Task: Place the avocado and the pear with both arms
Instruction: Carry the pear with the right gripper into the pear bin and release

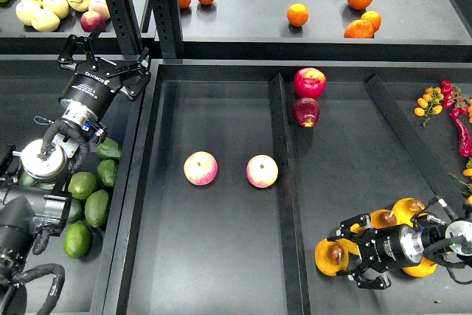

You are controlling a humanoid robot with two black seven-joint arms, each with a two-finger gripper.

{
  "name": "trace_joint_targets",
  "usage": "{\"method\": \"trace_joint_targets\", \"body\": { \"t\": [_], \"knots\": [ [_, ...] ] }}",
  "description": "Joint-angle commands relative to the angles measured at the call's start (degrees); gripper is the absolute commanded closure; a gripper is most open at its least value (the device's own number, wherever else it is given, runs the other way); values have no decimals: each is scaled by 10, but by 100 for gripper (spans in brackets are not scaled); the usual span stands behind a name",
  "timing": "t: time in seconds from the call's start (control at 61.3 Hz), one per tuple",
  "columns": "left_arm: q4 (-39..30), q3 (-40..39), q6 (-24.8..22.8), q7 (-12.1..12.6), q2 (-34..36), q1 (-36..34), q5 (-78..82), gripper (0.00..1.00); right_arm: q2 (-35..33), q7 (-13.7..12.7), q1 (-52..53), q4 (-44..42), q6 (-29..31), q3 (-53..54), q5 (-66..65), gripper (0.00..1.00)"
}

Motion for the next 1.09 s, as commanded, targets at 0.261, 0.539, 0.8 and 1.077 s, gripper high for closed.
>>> {"method": "trace_joint_targets", "body": {
  "t": [0.261, 0.539, 0.8, 1.077],
  "knots": [
    [-1, 0, 0, 0, 0, 0, 0, 0, 17, 0, -21, -21, 0, 3, -3, 67],
    [-1, 0, 0, 0, 0, 0, 0, 0, 16, 0, -16, -18, 0, 5, -10, 34],
    [-1, 0, 0, 0, 0, 0, 0, 0, 10, 0, -6, -10, 0, 6, -19, 22],
    [-1, 0, 0, 0, 0, 0, -1, 0, 3, 0, -1, 2, 0, 54, -15, 2]
  ]
}}
